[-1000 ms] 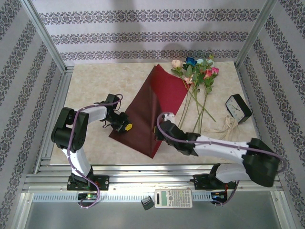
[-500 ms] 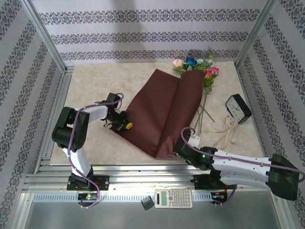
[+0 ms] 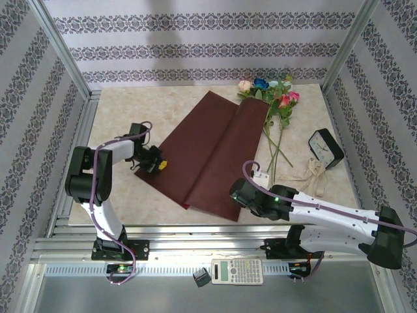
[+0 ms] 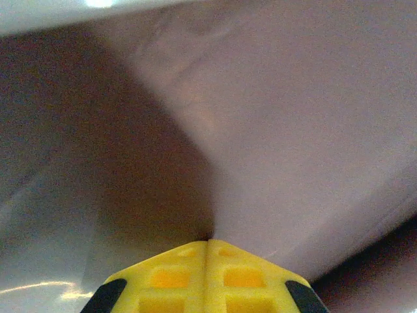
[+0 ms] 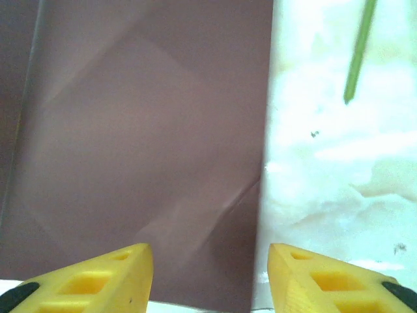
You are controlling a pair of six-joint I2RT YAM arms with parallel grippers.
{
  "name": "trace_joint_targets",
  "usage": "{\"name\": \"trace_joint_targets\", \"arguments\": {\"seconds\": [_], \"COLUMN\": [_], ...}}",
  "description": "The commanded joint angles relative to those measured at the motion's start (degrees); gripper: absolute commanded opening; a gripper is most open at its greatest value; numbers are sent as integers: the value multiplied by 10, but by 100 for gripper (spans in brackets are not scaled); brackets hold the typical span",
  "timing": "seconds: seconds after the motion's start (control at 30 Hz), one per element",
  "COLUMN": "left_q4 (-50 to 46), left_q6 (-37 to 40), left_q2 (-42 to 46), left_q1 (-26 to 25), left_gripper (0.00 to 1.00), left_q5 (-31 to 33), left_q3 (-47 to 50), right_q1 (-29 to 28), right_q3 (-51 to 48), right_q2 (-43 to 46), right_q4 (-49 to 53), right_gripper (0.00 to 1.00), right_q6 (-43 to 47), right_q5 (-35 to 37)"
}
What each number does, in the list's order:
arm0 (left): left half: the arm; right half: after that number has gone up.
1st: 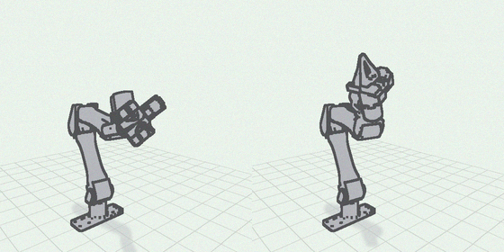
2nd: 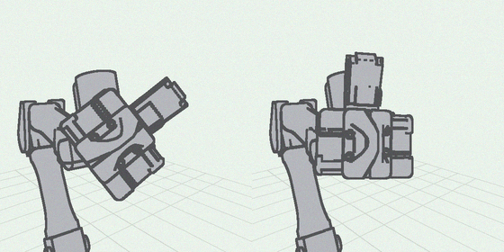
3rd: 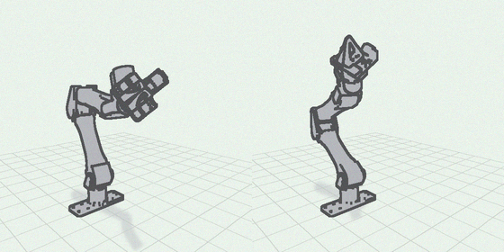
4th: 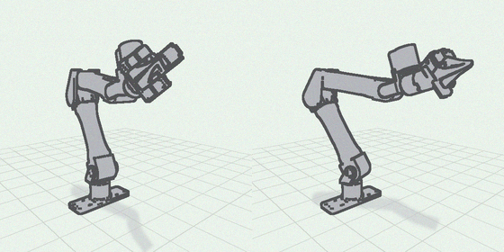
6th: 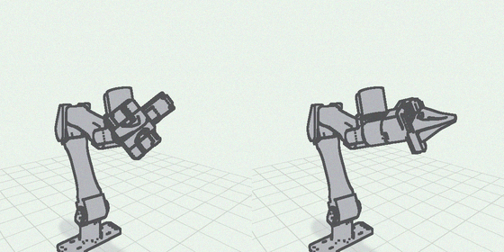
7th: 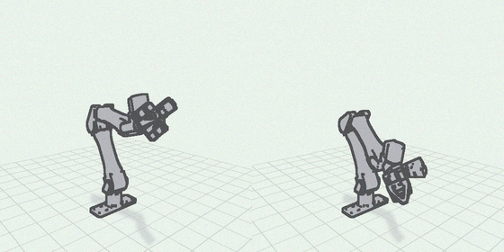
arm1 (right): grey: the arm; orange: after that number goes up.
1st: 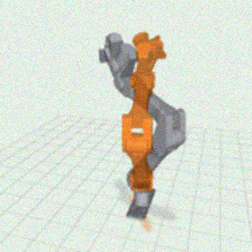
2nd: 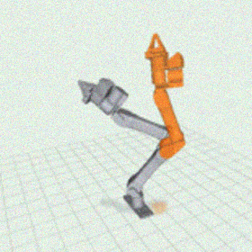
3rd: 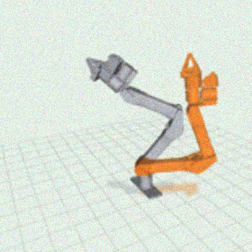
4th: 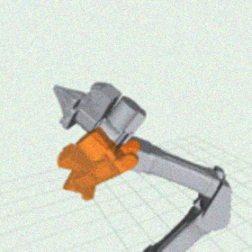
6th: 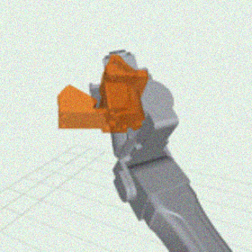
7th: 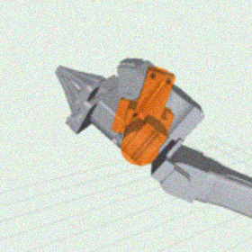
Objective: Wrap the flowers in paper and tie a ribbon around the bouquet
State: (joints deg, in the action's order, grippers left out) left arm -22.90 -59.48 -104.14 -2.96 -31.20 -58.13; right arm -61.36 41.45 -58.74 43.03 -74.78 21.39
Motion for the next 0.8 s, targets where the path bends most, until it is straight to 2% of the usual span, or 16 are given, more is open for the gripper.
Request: {"name": "trace_joint_targets", "arguments": {"seconds": [0.0, 0.1, 0.2, 0.27, 0.4, 0.5, 0.6, 0.77], "left_q4": [-51, -46, -59, -70, -47, 13, 26, -4], "left_q6": [51, 73, 80, 76, 31, -20, -27, 16], "left_q2": [-28, -32, -14, 13, 20, 5, -21, -58], "left_q1": [54, 73, 52, 22, -55, -81, -80, -40], "left_gripper": [1, 1, 2, 3, 4, 4, 4, 4], "left_q5": [101, 83, 64, 66, 32, 8, 2, 26], "left_q3": [-6, -24, -45, -55, -56, -28, -24, -46], "right_q1": [36, 74, 106, 138, 169, 176, 181, 179], "right_q3": [17, 28, 53, 76, 152, 201, 237, 210], "right_q2": [-15, -40, -102, -153, -269, -361, -438, -463], "right_q4": [-8, -83, -136, -171, -208, -216, -198, -189], "right_gripper": [48, 47, 56, 57, 48, 42, 36, 31], "right_q6": [80, 123, 153, 170, 211, 223, 226, 216], "right_q5": [2, -35, -71, -116, -189, -232, -259, -285]}}
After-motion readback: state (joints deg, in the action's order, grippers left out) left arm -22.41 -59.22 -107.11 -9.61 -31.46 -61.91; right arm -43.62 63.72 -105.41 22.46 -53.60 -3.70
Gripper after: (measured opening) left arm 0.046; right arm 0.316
